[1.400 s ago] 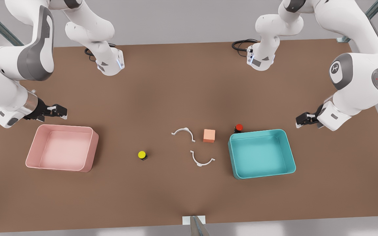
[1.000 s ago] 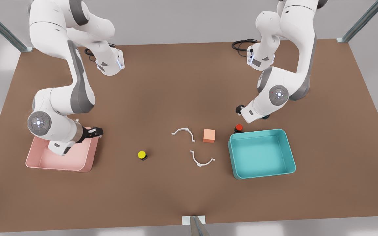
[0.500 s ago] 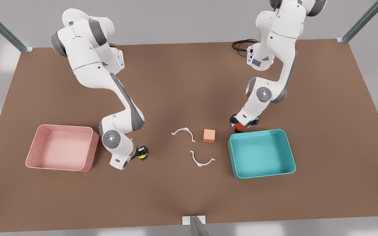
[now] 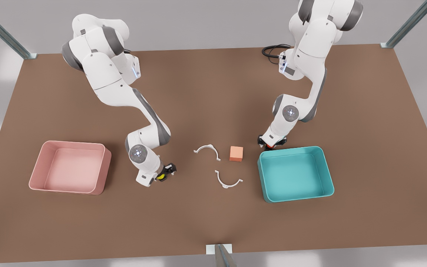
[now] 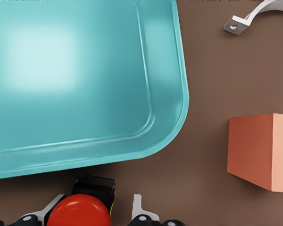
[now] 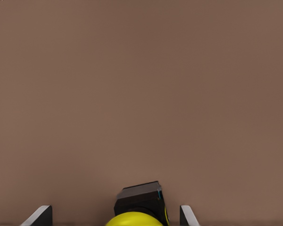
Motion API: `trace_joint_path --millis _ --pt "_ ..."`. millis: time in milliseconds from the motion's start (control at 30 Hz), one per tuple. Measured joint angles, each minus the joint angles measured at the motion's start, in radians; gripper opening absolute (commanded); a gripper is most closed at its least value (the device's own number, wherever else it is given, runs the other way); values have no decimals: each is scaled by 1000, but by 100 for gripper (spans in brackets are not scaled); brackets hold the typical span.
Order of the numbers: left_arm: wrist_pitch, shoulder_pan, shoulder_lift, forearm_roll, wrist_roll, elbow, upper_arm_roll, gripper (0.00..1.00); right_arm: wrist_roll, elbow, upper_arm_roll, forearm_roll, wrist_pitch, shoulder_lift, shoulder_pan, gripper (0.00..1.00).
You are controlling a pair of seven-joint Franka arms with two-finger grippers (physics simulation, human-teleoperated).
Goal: Place the red button in the blue storage box with the left arm, and place the yellow button in the pink storage box with the right arm
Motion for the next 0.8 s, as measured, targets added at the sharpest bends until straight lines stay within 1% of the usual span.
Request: trace_joint_path --millis 67,100,133,167,233,267,300,400,500,633,667,700,733,800 --pt "2 1 0 0 -5 8 0 78 5 -29 0 0 24 -2 -1 100" --pt "2 1 0 0 -7 10 0 75 8 -40 0 0 37 -3 -1 84" --pt "3 1 0 0 -9 11 0 64 9 -45 0 2 49 -3 -1 70" --pt "3 1 0 1 -11 11 0 58 8 -47 1 5 58 -3 -1 69" --pt "4 1 0 1 -15 12 1 52 12 -48 0 4 74 -4 -1 69" --pt "4 1 0 1 -17 12 1 52 14 -48 0 3 80 -4 -1 68" --pt "4 1 -2 2 -19 12 2 51 16 -48 0 3 85 -4 -1 65" --pt "0 3 -23 3 -23 10 2 51 21 -43 0 1 95 -16 -2 64" --pt "-52 5 -108 5 -26 6 4 51 25 -39 -1 -1 95 -47 -10 64" --pt "-205 32 -339 9 -22 -57 11 51 27 -69 -1 -2 80 -67 -15 64" --pt "-254 36 -370 16 -22 -25 11 52 27 -82 -1 -3 78 -67 -14 65" --pt "-305 39 -348 23 -22 65 13 52 28 -93 -1 -3 77 -66 -13 64" --pt "-355 45 -292 29 -22 186 13 52 28 -100 0 -3 77 -65 -13 63" --pt "-444 89 -116 47 -20 457 13 52 29 -112 0 -3 78 -63 -12 64"
